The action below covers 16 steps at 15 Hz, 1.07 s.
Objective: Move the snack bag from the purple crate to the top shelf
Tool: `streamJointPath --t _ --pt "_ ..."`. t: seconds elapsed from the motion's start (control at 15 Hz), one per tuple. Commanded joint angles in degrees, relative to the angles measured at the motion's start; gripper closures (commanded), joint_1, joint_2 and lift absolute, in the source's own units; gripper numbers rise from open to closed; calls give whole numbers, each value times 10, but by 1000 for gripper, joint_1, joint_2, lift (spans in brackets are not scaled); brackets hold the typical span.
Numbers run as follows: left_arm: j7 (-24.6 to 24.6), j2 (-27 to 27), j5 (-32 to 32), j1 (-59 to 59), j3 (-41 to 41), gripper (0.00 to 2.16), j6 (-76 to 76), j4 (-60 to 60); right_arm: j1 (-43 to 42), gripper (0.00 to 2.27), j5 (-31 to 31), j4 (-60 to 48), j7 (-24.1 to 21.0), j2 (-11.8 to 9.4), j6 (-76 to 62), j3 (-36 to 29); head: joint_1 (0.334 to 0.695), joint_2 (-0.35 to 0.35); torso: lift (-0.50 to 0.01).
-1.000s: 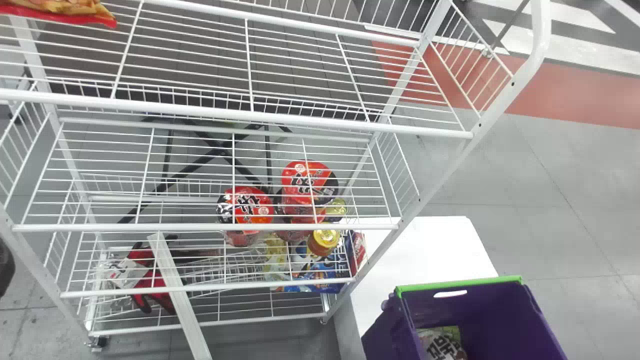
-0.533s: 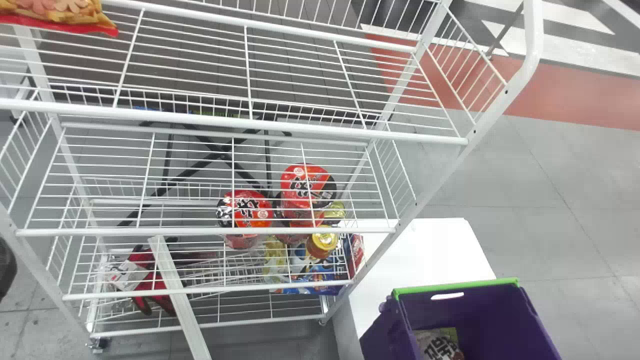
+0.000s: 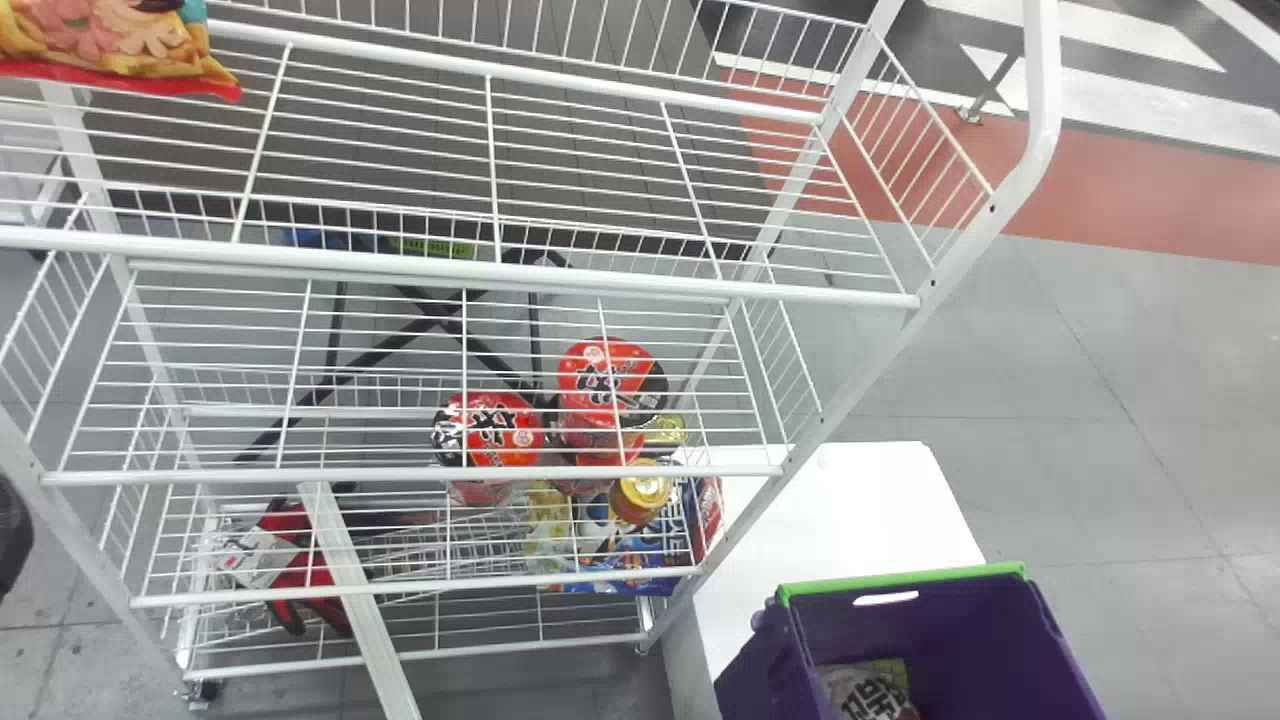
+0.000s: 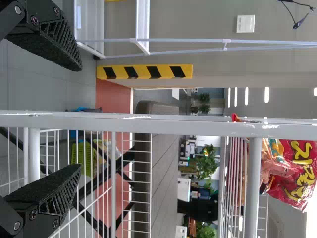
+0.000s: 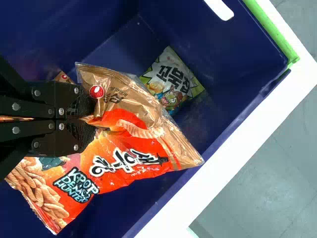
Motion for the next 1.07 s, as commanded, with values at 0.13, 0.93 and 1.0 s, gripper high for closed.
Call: streamJointPath --t 0.13,0.93,1.0 --pt "0 0 0 1 0 134 0 0 0 2240 0 3 -1 0 -6 -1 695 -350 -199" --pt "0 0 0 0 0 134 -2 5 -1 2240 0 11 -2 -2 -7 0 695 -350 -166" --pt "0 0 0 0 0 134 -2 6 -1 2243 1 11 -2 -2 -7 0 695 -350 -163"
